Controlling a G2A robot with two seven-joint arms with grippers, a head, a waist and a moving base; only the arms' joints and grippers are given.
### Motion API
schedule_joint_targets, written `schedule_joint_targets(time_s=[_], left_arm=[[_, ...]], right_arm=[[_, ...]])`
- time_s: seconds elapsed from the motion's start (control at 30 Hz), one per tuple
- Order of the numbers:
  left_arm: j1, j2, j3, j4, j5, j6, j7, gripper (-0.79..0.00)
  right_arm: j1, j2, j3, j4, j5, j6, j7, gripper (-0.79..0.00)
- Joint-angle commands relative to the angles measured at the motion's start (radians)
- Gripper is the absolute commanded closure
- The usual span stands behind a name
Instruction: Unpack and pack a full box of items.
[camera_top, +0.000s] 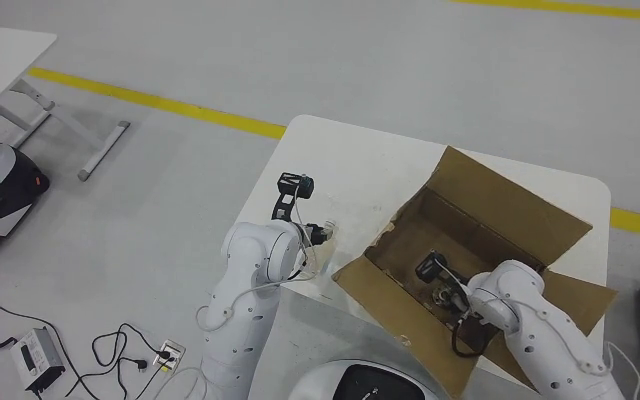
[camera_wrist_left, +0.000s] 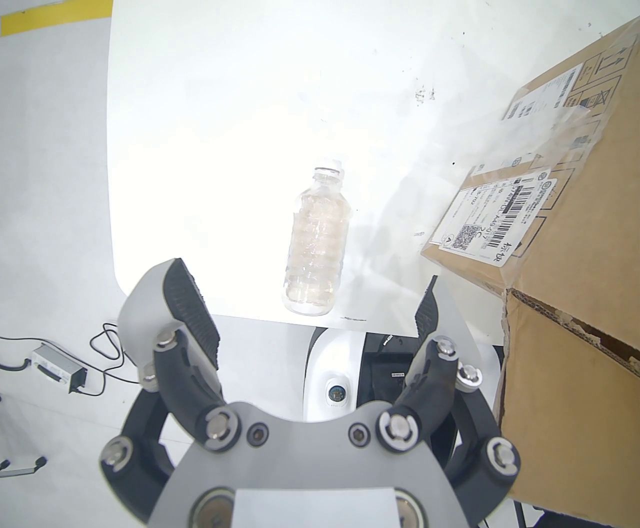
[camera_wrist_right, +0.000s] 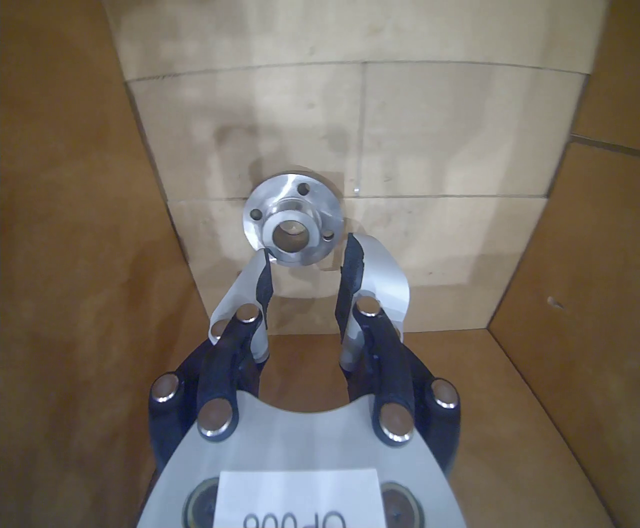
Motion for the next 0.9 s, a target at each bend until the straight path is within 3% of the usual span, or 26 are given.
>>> schedule_joint_targets(time_s=[0.0,0.1,0.2,0.43,0.53,0.6,0.87], left_arm=[[0.000,0.000,0.000,0.000,0.000,0.000,0.000,-0.785],[0.000,0.000,0.000,0.000,0.000,0.000,0.000,-0.785],[0.000,0.000,0.000,0.000,0.000,0.000,0.000,-0.785],[0.000,0.000,0.000,0.000,0.000,0.000,0.000,-0.785],[0.000,0.000,0.000,0.000,0.000,0.000,0.000,-0.785],[0.000,0.000,0.000,0.000,0.000,0.000,0.000,-0.785],[0.000,0.000,0.000,0.000,0.000,0.000,0.000,-0.785]], right_arm=[[-0.007,0.004,0.020,-0.011,0.000,0.013,-0.007,-0.385],[-0.020,0.011,0.040,-0.041,-0.006,0.010,-0.001,-0.533],[-0.031,0.016,0.050,-0.082,-0.007,0.000,0.019,-0.545],[-0.051,0.014,0.020,-0.166,-0.035,-0.023,0.073,-0.468],[-0.050,0.009,0.010,-0.153,-0.025,-0.014,0.071,-0.486],[-0.043,0.006,0.003,-0.139,-0.036,-0.008,0.071,-0.431],[-0.013,-0.015,-0.038,-0.068,-0.044,0.006,0.052,-0.354]])
